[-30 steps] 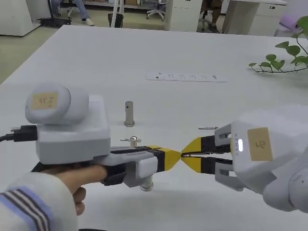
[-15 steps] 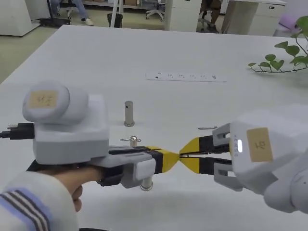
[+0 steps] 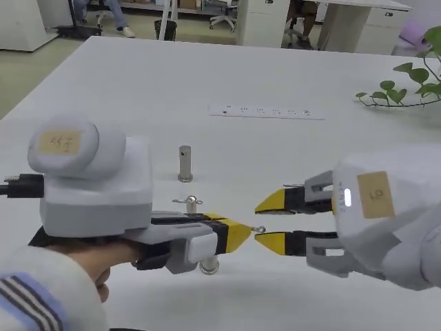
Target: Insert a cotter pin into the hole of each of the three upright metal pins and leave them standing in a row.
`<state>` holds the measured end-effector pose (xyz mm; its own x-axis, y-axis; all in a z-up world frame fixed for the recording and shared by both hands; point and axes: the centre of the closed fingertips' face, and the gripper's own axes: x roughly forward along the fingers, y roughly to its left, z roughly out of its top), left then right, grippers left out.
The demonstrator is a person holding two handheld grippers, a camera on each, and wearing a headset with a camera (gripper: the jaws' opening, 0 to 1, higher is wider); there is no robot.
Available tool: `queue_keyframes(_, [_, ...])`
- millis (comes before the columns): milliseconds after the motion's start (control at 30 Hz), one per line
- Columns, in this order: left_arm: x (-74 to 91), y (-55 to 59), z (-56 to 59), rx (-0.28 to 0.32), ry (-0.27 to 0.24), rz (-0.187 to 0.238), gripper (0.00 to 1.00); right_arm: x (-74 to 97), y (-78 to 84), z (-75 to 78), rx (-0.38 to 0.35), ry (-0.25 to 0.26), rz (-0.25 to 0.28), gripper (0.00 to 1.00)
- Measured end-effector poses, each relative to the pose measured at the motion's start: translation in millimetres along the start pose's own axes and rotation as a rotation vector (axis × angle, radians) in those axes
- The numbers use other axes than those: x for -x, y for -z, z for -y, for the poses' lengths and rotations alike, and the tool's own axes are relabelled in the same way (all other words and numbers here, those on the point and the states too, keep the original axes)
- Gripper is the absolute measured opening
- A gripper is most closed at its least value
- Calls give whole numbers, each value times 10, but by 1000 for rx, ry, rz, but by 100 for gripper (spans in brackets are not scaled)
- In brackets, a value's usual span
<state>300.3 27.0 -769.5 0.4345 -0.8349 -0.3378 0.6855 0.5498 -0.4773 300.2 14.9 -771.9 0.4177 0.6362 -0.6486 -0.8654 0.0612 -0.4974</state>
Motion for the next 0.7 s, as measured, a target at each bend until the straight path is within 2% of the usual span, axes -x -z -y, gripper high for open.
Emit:
queue_keyframes(67, [31, -13, 20, -28, 16, 15, 0, 11, 48, 22, -24, -5, -4, 16])
queue_keyframes(133, [59, -8, 15, -69, 16, 15, 0, 17, 99, 4, -86, -26, -6, 16])
queue_keyframes(167, [70, 1, 10, -92, 15, 11, 0, 19, 108, -34, -141, -58, 4, 16])
queue_keyframes(200, [86, 9, 10, -148, 21, 7, 0, 20, 96, -33, -181, -65, 23, 16])
queue_keyframes(267, [111, 16, 72, -211, 63, 10, 0, 27, 71, -103, -283, -129, 55, 17])
queue_keyframes(300, [123, 10, 72, -231, 62, 14, 0, 28, 52, -108, -315, -141, 74, 17])
queue_keyframes(333, [131, 11, 87, -261, 72, 15, 0, 32, 21, -152, -331, -179, 94, 18])
queue_keyframes(367, [146, 30, 126, -311, 98, 5, 0, 51, -23, -258, -395, -259, 113, 18])
queue_keyframes(400, [152, 34, 145, -336, 107, 3, 0, 50, -61, -275, -426, -276, 137, 19])
queue_keyframes(433, [160, 45, 183, -370, 126, 0, 0, 48, -63, -282, -427, -281, 139, 19])
queue_keyframes(467, [164, 53, 202, -391, 137, -3, 0, 34, -37, -257, -411, -260, 127, 19])
queue_keyframes(533, [167, 70, 222, -412, 147, -6, 0, 19, -30, -287, -409, -269, 117, 19])
queue_keyframes(633, [179, 53, 264, -426, 171, 15, 0, 8, -54, -322, -421, -283, 127, 18])
queue_keyframes(700, [182, 59, 277, -435, 179, 13, 0, 3, -67, -352, -429, -293, 130, 15])
